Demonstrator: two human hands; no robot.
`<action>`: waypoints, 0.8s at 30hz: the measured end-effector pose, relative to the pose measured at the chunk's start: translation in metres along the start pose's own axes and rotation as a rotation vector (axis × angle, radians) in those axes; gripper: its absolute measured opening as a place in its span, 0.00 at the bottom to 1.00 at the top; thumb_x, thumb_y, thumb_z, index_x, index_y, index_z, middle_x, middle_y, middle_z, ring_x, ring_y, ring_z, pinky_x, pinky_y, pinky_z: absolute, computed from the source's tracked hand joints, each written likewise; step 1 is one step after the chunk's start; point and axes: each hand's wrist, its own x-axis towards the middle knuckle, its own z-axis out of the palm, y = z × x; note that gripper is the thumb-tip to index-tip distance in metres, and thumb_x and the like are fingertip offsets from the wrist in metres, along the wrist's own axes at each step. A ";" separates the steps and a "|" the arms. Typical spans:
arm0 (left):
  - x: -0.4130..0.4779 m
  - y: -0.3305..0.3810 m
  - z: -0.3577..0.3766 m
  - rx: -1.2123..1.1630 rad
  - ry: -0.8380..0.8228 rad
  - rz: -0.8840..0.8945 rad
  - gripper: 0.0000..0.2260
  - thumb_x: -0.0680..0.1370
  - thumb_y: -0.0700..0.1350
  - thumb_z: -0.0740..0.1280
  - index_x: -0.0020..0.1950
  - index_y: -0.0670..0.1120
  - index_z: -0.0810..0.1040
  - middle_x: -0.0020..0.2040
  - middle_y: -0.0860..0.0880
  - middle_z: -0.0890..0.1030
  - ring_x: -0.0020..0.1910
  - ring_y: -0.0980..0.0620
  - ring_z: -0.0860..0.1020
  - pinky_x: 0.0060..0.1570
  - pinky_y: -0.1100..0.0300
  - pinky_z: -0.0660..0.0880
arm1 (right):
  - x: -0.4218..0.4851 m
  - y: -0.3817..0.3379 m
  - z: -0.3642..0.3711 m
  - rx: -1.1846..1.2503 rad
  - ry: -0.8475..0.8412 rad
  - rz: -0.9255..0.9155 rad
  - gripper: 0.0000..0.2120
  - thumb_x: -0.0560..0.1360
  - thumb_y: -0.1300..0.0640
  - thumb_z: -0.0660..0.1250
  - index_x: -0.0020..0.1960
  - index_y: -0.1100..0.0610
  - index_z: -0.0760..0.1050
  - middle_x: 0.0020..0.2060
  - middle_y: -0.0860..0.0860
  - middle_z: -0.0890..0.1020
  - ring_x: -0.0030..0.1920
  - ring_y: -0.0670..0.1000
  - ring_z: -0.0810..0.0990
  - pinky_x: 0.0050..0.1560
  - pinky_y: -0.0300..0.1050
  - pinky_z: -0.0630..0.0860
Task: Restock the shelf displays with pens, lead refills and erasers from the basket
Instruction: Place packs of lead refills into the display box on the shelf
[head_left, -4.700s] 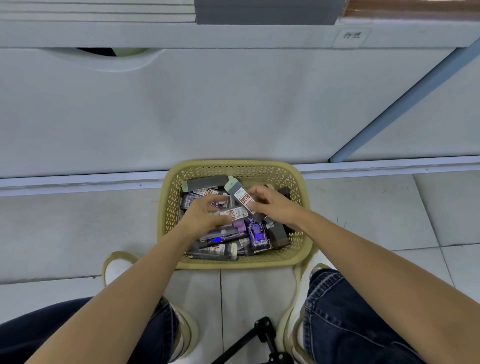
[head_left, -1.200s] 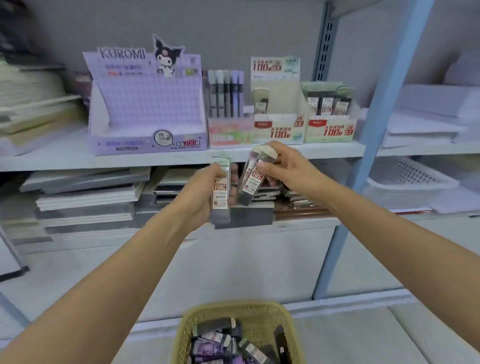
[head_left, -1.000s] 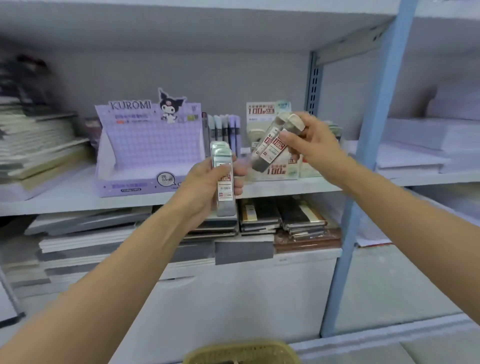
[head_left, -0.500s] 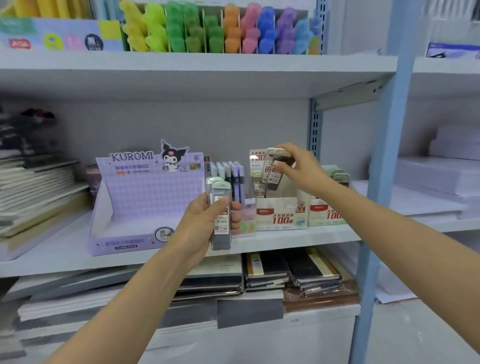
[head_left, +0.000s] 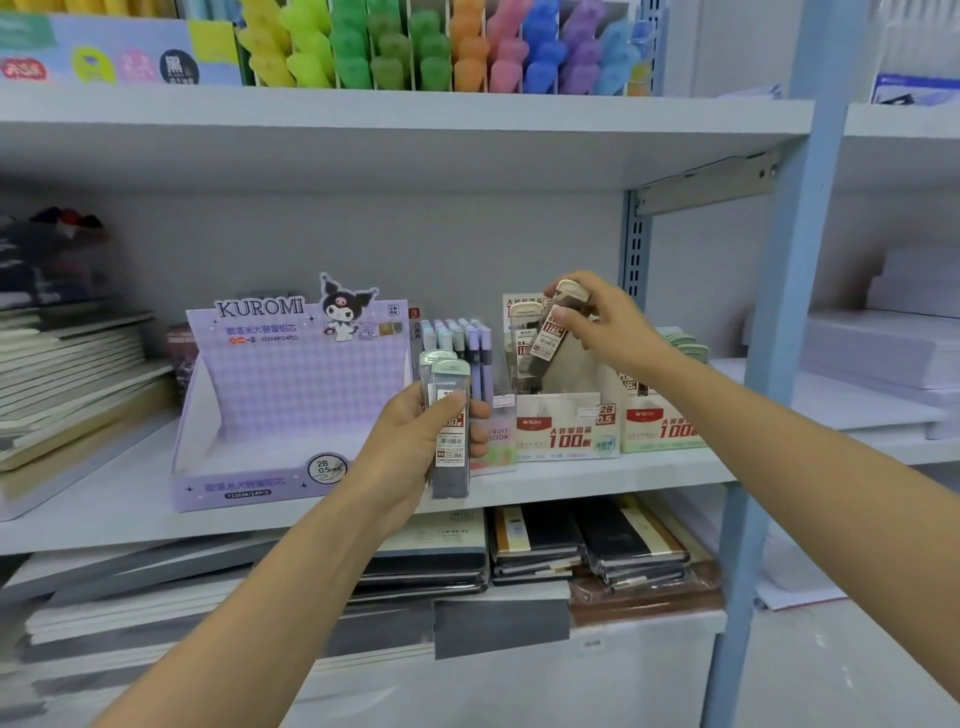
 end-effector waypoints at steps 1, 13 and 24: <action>0.000 0.000 0.001 0.000 0.000 -0.002 0.06 0.82 0.41 0.62 0.52 0.42 0.76 0.40 0.46 0.84 0.36 0.51 0.81 0.38 0.59 0.80 | -0.001 0.000 -0.002 -0.009 -0.010 0.005 0.10 0.80 0.58 0.63 0.61 0.54 0.73 0.51 0.48 0.78 0.45 0.41 0.76 0.34 0.26 0.70; 0.004 0.005 0.012 0.013 0.005 -0.020 0.07 0.82 0.42 0.61 0.57 0.40 0.75 0.40 0.47 0.84 0.35 0.52 0.81 0.36 0.59 0.80 | 0.001 -0.008 0.021 0.007 -0.134 -0.006 0.11 0.80 0.60 0.62 0.62 0.53 0.71 0.55 0.48 0.78 0.51 0.42 0.78 0.47 0.33 0.75; 0.002 0.005 0.012 -0.001 -0.004 -0.022 0.07 0.82 0.41 0.61 0.58 0.41 0.75 0.41 0.47 0.85 0.35 0.52 0.81 0.38 0.58 0.81 | -0.009 0.013 0.017 0.368 0.162 0.214 0.06 0.81 0.58 0.62 0.57 0.50 0.71 0.45 0.50 0.81 0.39 0.43 0.77 0.35 0.33 0.73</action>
